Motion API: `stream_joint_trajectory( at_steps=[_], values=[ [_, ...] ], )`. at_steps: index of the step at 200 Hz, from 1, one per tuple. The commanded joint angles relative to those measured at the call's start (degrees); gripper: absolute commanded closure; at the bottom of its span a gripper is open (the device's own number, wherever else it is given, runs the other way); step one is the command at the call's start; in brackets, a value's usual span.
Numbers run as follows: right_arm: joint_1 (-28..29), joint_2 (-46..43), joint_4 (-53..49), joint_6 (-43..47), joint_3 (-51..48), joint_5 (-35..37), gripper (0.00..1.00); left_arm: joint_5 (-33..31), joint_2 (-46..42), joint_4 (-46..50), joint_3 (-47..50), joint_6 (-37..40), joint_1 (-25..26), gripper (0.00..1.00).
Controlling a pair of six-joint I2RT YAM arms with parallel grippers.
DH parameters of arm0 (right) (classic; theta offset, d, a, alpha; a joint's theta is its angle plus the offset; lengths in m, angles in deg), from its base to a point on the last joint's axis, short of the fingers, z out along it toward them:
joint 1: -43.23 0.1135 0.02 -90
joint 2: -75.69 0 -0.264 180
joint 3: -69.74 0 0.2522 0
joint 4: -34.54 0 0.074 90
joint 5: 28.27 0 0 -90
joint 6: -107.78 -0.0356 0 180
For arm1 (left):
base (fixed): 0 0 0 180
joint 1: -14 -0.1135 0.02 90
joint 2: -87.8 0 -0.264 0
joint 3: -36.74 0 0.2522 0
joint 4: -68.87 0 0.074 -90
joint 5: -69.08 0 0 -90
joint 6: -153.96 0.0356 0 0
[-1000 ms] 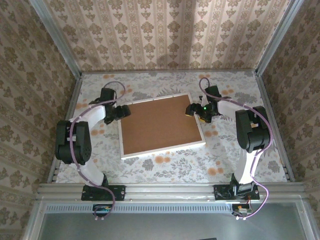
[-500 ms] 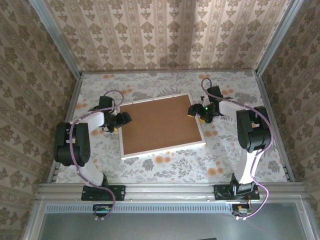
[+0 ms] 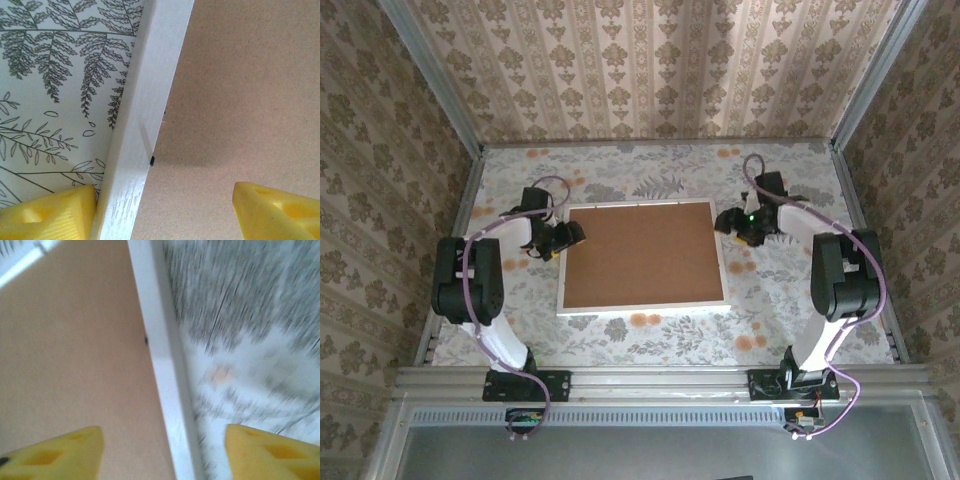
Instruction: Put the photo into the frame
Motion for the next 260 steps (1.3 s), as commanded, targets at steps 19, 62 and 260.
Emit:
stream_joint_trajectory(
  at_steps=[19,62,260],
  values=[
    [-1.8,9.59,-6.86,6.82,11.18,-1.74,0.5,0.19,2.3,-2.34,-2.95,1.38,0.89,0.25],
    [-1.5,15.18,-10.37,8.95,15.87,-6.42,0.59,0.7,3.13,-2.51,-3.1,1.33,0.88,0.25],
    [0.22,19.64,-11.81,9.29,17.92,-6.71,0.67,1.33,2.96,-2.64,-2.93,1.7,0.8,0.24]
  ],
)
